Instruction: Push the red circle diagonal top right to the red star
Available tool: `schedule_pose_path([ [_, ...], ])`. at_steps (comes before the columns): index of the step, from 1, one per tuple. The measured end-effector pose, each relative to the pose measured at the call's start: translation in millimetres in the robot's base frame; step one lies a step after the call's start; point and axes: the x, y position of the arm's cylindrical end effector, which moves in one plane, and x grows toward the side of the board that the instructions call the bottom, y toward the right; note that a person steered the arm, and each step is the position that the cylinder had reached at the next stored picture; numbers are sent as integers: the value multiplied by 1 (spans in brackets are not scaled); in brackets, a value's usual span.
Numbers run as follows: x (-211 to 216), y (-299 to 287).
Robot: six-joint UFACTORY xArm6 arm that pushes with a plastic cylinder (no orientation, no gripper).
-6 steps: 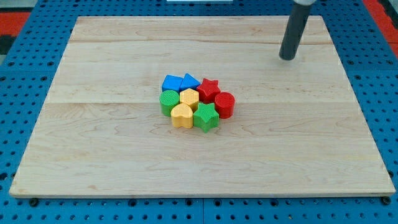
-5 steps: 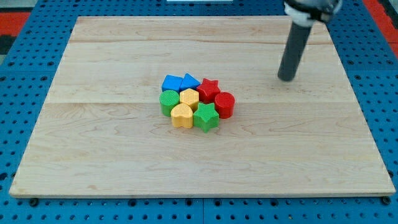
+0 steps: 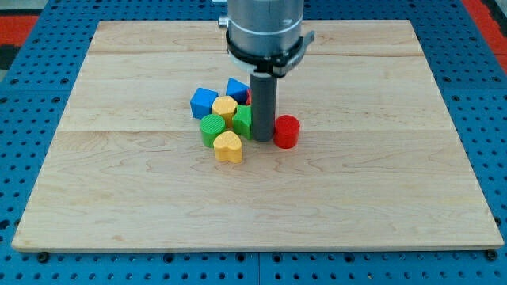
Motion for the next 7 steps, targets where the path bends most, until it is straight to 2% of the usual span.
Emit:
schedule_pose_path([
  [2,6,8],
  [5,22,86],
  [6,-15,104],
  [7,-33,125],
])
